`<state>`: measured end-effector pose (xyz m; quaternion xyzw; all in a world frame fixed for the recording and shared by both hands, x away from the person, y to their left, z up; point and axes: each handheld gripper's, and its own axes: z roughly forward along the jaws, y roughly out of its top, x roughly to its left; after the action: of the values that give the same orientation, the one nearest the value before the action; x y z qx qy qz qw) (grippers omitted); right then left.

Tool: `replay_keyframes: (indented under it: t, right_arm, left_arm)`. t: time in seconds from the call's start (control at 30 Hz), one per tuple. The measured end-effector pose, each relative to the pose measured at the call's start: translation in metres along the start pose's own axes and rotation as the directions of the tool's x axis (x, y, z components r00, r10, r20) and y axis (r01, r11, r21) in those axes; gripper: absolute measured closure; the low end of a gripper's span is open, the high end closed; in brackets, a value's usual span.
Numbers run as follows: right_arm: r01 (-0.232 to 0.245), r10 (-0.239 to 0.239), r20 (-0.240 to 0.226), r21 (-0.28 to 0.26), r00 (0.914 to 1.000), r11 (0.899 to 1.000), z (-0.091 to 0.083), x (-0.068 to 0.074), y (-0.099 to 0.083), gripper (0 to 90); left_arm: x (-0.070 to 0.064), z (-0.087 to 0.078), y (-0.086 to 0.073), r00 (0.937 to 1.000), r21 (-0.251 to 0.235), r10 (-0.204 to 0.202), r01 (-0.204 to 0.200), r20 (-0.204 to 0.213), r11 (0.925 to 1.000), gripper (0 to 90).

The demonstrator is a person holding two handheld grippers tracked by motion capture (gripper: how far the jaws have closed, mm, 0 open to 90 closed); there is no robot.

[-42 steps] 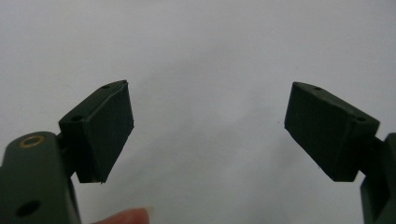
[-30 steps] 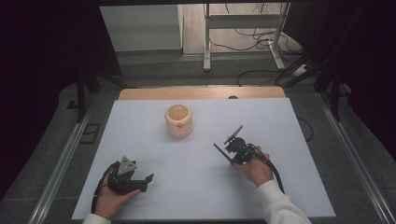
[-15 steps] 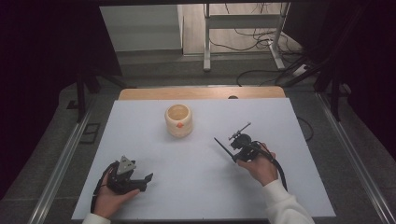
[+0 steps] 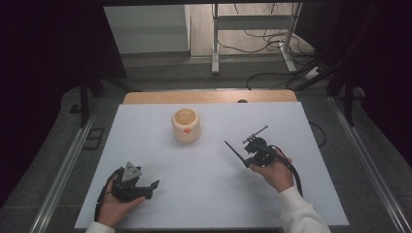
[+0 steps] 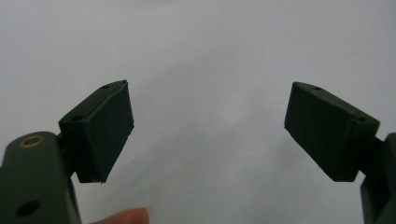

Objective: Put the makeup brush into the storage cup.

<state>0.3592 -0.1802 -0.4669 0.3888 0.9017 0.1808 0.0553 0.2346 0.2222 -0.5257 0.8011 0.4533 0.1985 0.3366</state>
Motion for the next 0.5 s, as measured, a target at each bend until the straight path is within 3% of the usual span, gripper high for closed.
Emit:
replay_keyframes:
  t: [0.5]
  right_arm:
    - [0.02,-0.021,-0.01,-0.032,0.9997,0.999,-0.013,-0.001,-0.001,84.4]
  left_arm:
    - [-0.004,0.0,0.005,0.9994,-0.052,0.025,-0.026,-0.025,0.9983,15.4]
